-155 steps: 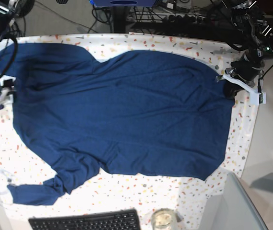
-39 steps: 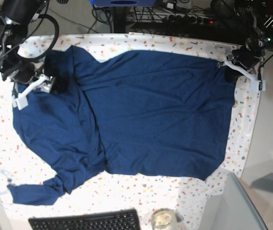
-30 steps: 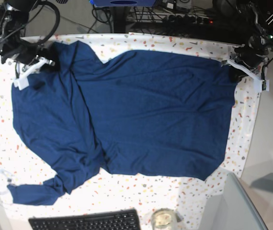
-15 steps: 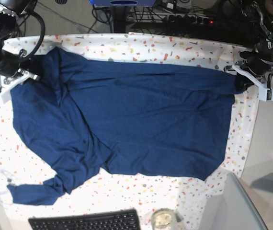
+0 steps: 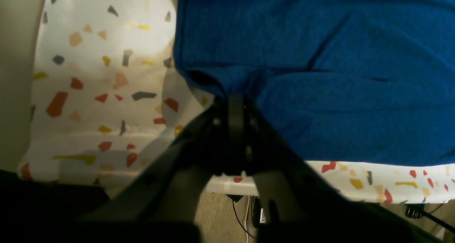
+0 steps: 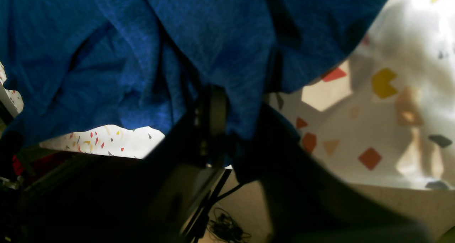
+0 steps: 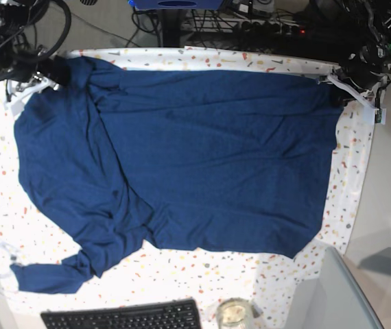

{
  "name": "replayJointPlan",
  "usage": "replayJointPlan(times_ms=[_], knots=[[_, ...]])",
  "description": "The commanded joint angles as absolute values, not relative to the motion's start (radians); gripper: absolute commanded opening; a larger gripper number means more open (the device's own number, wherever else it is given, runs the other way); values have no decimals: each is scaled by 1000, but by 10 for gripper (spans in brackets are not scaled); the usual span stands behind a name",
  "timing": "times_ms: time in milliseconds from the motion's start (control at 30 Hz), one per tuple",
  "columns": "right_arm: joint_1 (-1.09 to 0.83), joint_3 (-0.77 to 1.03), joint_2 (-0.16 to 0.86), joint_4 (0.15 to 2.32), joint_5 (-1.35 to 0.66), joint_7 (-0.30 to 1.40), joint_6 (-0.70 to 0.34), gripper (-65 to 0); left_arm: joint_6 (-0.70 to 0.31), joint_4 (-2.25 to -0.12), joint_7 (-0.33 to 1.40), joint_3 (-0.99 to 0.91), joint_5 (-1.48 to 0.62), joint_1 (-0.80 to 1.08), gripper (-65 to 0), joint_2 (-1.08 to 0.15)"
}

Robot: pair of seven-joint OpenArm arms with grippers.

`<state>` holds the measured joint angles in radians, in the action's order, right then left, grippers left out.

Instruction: Layout the t-shirt on the table in an organized manner, then fold the t-shirt properly

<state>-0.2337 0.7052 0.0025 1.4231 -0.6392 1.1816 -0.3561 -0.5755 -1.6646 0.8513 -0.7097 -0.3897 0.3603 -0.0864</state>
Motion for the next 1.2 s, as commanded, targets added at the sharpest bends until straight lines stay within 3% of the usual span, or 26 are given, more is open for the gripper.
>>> replayJointPlan(times_ms=[0, 67, 133, 233, 467, 667, 967, 1033, 1167], knots=[[-239, 708, 16, 1442, -654, 1182, -358, -441, -579, -1678, 835, -711, -397, 358, -650, -97], [-262, 731, 16, 1455, -654, 1162, -351, -323, -579, -1676, 835, -711, -397, 358, -650, -97], [-283, 794, 10, 1511, -654, 1107, -305, -243, -579, -1676, 835, -711, -397, 360, -650, -97], [-283, 806, 35, 1534, -653, 993, -282, -210, -579, -1676, 835, -714, -397, 363, -650, -97], [-182, 687, 189, 1353, -654, 900, -283, -212, -579, -1676, 835, -713, -397, 361, -650, -96], [-176, 682, 188, 1320, -654, 901, -358, -216, -579, -1676, 835, -717, -397, 364, -650, -96], [-159, 680, 194, 1244, -653, 874, -369, -219, -579, -1676, 835, -714, -397, 361, -650, -96], [-156, 680, 196, 1218, -653, 854, -369, -255, -579, -1676, 835, -714, -397, 361, -650, -96], [-154, 680, 199, 1187, -653, 845, -369, -407, -579, -1676, 835, -716, -397, 361, -650, -96]])
